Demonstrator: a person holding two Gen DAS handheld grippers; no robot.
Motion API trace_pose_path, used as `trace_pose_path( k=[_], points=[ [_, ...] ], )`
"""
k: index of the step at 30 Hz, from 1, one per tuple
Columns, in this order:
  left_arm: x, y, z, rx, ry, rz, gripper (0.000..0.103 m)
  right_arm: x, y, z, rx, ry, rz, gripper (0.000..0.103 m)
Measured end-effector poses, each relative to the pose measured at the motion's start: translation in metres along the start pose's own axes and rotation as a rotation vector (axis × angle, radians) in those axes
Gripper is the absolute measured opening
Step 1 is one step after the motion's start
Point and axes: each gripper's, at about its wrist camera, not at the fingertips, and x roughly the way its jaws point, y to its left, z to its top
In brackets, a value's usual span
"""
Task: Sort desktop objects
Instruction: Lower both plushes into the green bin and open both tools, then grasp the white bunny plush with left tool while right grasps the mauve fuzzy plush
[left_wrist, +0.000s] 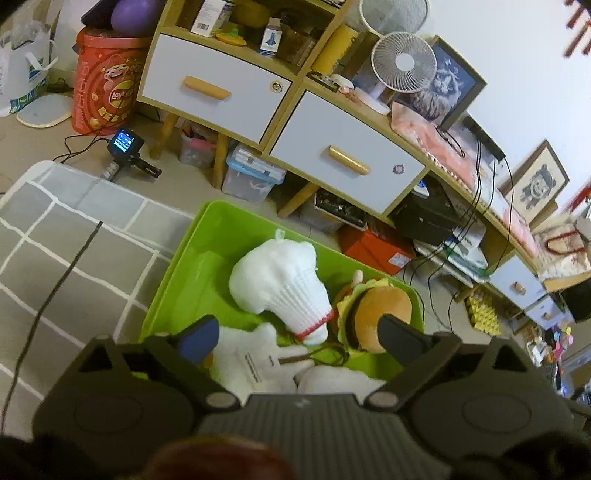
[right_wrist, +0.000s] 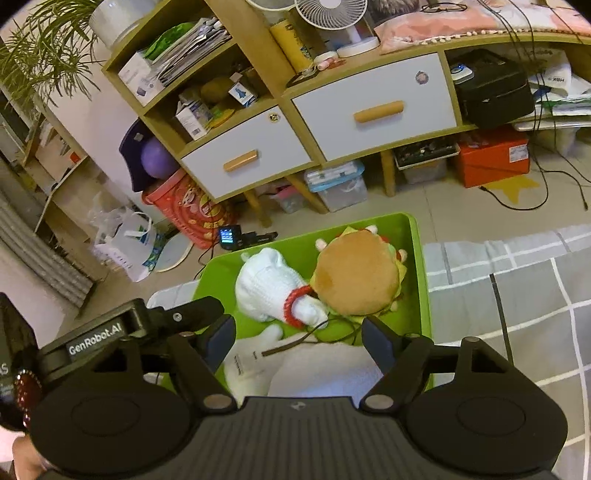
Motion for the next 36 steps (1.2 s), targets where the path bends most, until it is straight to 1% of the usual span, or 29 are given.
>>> trace_pose_path(
  k=[2,5,7,10,12,16,21,24,28,31,33,36],
  points=[
    [-0.005,-0.002,0.001,0.017,0.010,0.015,0.097,-0.005,-0.001,-0.001,-0.006,0.013,0.004,0.078],
    [-0.016,-0.004,0.002,0.025,0.021,0.032,0.098,-0.013,0.000,0.000,-0.022,0.023,-0.023,0.080],
    [-0.024,-0.005,0.003,0.033,0.031,0.035,0.102,-0.018,0.003,-0.001,-0.055,0.037,-0.038,0.080],
    [-0.036,-0.005,0.000,0.072,0.036,0.058,0.102,-0.029,0.010,-0.009,-0.109,0.064,-0.025,0.080],
    [-0.045,-0.004,-0.005,0.109,0.039,0.084,0.102,-0.038,0.014,-0.016,-0.139,0.068,-0.003,0.081],
    [-0.059,0.003,-0.016,0.143,0.062,0.100,0.102,-0.052,0.016,-0.036,-0.174,0.085,0.072,0.084],
    [-0.065,0.019,-0.036,0.173,0.122,0.109,0.102,-0.058,0.004,-0.063,-0.165,0.119,0.153,0.085],
    [-0.064,0.030,-0.046,0.202,0.139,0.103,0.102,-0.063,-0.008,-0.087,-0.215,0.107,0.182,0.085],
    [-0.056,0.042,-0.058,0.287,0.180,0.099,0.102,-0.061,-0.029,-0.112,-0.242,0.134,0.166,0.086],
    [-0.052,0.049,-0.064,0.339,0.183,0.106,0.102,-0.057,-0.042,-0.126,-0.251,0.158,0.128,0.086],
    [-0.051,0.054,-0.065,0.351,0.177,0.084,0.102,-0.052,-0.047,-0.131,-0.262,0.176,0.113,0.086],
    [-0.047,0.060,-0.065,0.339,0.182,0.036,0.102,-0.047,-0.051,-0.138,-0.277,0.198,0.113,0.086]
  ],
)
